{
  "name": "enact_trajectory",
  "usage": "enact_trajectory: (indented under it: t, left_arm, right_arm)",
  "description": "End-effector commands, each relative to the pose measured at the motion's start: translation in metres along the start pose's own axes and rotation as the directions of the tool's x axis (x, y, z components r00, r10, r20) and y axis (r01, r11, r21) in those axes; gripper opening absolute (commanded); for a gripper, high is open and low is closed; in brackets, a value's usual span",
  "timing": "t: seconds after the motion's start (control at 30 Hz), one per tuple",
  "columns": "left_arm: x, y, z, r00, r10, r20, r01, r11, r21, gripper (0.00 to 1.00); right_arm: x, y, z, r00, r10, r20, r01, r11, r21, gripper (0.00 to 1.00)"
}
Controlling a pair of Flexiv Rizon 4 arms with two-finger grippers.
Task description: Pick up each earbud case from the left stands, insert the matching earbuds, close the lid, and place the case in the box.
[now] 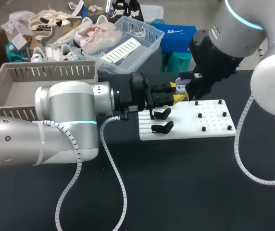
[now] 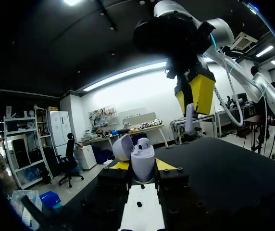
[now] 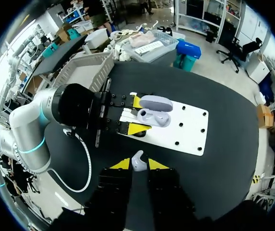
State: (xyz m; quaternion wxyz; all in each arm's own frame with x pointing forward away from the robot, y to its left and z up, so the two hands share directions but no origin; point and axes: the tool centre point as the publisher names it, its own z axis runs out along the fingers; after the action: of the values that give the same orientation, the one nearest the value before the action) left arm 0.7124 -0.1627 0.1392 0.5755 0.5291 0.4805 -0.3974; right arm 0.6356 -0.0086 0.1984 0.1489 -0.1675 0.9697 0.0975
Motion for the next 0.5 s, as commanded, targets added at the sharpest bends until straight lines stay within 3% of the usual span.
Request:
enact_trajectory:
  t: [0.03,0.5]
  left_arm:
    - [0.000,0.000,0.001,1.000,0.002,0.002,-0.002,1.000,-0.004,0.00]
    - [0.000,0.000,0.001,1.000,0.002,0.002,-0.002,1.000,-0.004,0.00]
  right_arm:
    - [-0.016,0.004,-0.003,0.999,-0.026,-0.022,0.026,1.000,0.011,0.00]
    - [-0.037,0.000,0.001,0.990,-0.131,-0.053,0.132,0.991,0.017,0.00]
